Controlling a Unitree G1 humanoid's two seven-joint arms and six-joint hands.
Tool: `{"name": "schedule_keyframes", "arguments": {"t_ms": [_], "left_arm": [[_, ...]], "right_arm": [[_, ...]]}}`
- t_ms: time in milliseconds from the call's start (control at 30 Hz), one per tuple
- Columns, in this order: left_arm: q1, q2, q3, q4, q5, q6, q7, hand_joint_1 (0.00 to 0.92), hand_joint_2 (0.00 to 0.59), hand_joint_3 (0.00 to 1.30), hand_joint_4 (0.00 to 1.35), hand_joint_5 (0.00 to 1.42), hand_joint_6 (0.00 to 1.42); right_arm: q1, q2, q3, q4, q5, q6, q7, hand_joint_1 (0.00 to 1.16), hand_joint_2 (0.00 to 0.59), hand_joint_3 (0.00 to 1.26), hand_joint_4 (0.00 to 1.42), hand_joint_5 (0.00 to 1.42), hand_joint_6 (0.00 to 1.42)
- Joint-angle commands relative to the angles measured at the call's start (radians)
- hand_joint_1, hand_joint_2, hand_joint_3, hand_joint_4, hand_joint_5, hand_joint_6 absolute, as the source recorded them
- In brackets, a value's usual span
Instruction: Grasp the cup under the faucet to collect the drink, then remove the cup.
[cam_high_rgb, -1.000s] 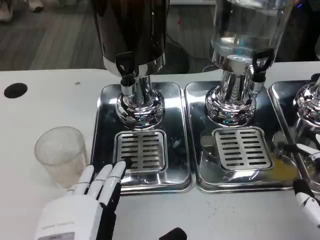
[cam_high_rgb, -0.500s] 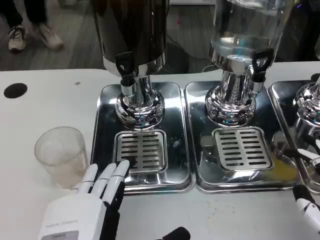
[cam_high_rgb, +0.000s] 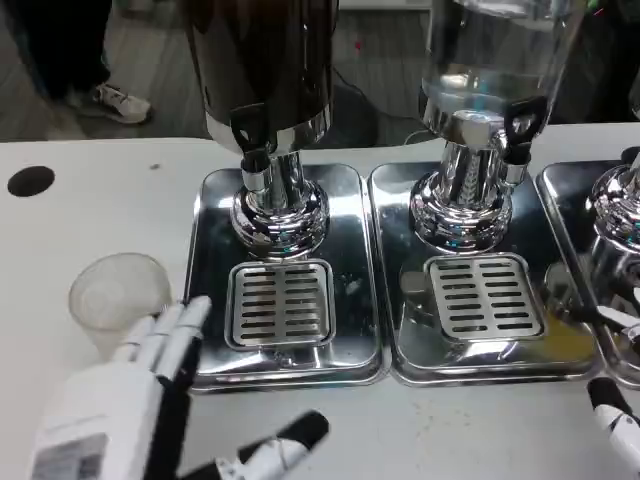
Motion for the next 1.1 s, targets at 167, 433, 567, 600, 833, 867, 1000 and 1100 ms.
{"name": "schedule_keyframes", "arguments": {"t_ms": [167, 433, 567, 600, 833, 867, 1000, 1100], "left_arm": [[-0.087, 0.008, 0.106, -0.034, -0.019, 0.076, -0.113, 0.000, 0.078, 0.15, 0.03, 0.15, 0.39], [-0.175, -0.010, 0.177, -0.022, -0.015, 0.163, -0.163, 0.000, 0.062, 0.12, 0.03, 0.20, 0.46], [-0.249, -0.008, 0.220, 0.007, -0.017, 0.223, -0.195, 0.000, 0.051, 0.11, 0.04, 0.21, 0.48], [-0.271, -0.005, 0.232, 0.018, -0.018, 0.240, -0.205, 0.000, 0.051, 0.11, 0.04, 0.21, 0.48], [-0.403, 0.033, 0.279, 0.109, -0.016, 0.323, -0.255, 0.000, 0.047, 0.09, 0.04, 0.23, 0.50], [-0.420, 0.040, 0.283, 0.124, -0.018, 0.333, -0.260, 0.000, 0.047, 0.09, 0.04, 0.23, 0.50], [-0.479, 0.069, 0.289, 0.190, -0.024, 0.358, -0.260, 0.000, 0.046, 0.12, 0.07, 0.26, 0.52], [-0.518, 0.093, 0.280, 0.250, -0.016, 0.353, -0.225, 0.000, 0.052, 0.17, 0.13, 0.33, 0.59]], "right_arm": [[0.000, 0.000, -0.018, 0.022, 0.029, -0.026, -0.001, 0.37, 0.444, 0.21, 0.02, 0.00, 0.00], [-0.002, 0.002, -0.013, 0.038, 0.032, -0.036, 0.000, 0.38, 0.444, 0.21, 0.02, 0.00, 0.00], [-0.001, 0.004, -0.010, 0.037, 0.033, -0.039, 0.003, 0.38, 0.444, 0.21, 0.02, 0.00, 0.00], [0.000, 0.004, -0.009, 0.037, 0.033, -0.039, 0.003, 0.38, 0.444, 0.21, 0.01, 0.00, 0.00], [0.006, 0.008, 0.006, 0.045, 0.029, -0.047, 0.004, 0.39, 0.448, 0.21, 0.01, 0.00, 0.00], [0.007, 0.008, 0.008, 0.047, 0.029, -0.048, 0.004, 0.39, 0.447, 0.21, 0.01, 0.00, 0.00], [0.011, 0.007, 0.013, 0.051, 0.028, -0.053, 0.002, 0.40, 0.445, 0.21, 0.01, 0.00, 0.00], [0.014, 0.008, 0.018, 0.056, 0.026, -0.056, 0.002, 0.41, 0.445, 0.21, 0.01, 0.00, 0.00]]}}
